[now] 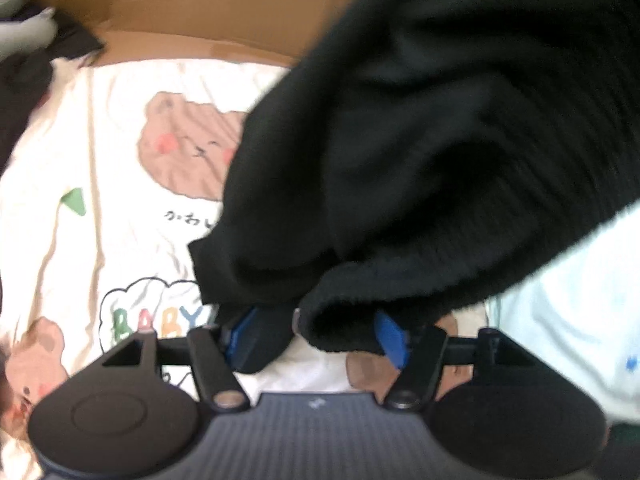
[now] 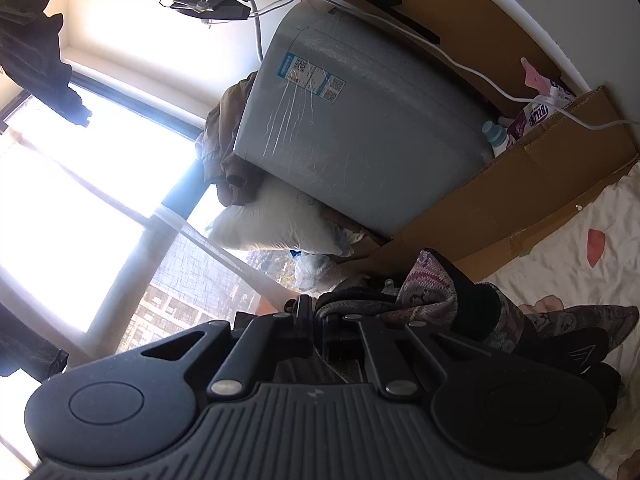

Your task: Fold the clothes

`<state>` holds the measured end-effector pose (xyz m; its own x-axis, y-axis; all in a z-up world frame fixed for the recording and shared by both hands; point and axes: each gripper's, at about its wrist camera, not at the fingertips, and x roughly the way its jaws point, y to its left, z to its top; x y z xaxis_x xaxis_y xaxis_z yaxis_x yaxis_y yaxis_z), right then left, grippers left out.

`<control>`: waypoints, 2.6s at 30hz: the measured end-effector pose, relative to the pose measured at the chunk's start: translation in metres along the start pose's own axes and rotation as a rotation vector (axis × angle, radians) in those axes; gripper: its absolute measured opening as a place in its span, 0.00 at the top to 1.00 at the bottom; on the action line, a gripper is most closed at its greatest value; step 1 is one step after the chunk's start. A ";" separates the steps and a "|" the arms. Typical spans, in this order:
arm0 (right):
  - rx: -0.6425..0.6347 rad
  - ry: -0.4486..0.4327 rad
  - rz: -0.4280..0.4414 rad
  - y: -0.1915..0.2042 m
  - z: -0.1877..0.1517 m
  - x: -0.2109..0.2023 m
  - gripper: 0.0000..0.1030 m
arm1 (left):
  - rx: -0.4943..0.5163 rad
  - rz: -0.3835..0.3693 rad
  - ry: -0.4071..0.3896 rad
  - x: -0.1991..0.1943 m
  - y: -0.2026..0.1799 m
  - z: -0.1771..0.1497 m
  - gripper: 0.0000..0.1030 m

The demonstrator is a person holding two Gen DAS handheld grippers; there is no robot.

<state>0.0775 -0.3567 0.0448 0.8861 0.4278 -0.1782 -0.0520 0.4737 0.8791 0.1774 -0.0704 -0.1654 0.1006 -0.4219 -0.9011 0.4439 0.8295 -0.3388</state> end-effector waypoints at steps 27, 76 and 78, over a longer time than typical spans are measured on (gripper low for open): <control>0.094 -0.039 0.002 -0.013 -0.007 -0.076 0.97 | 0.103 0.049 -0.240 -0.202 -0.001 -0.008 0.92; 0.288 0.355 -0.491 -0.292 -0.018 0.108 0.97 | -0.047 0.163 -0.021 0.029 0.130 0.116 0.91; 0.298 0.340 -0.499 -0.320 -0.021 0.122 0.97 | -0.051 0.166 -0.032 0.056 0.139 0.124 0.91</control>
<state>0.1927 -0.4401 -0.2674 0.5742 0.4542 -0.6812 0.4991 0.4653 0.7310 0.3548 -0.0238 -0.2290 0.1974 -0.2880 -0.9371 0.3733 0.9059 -0.1997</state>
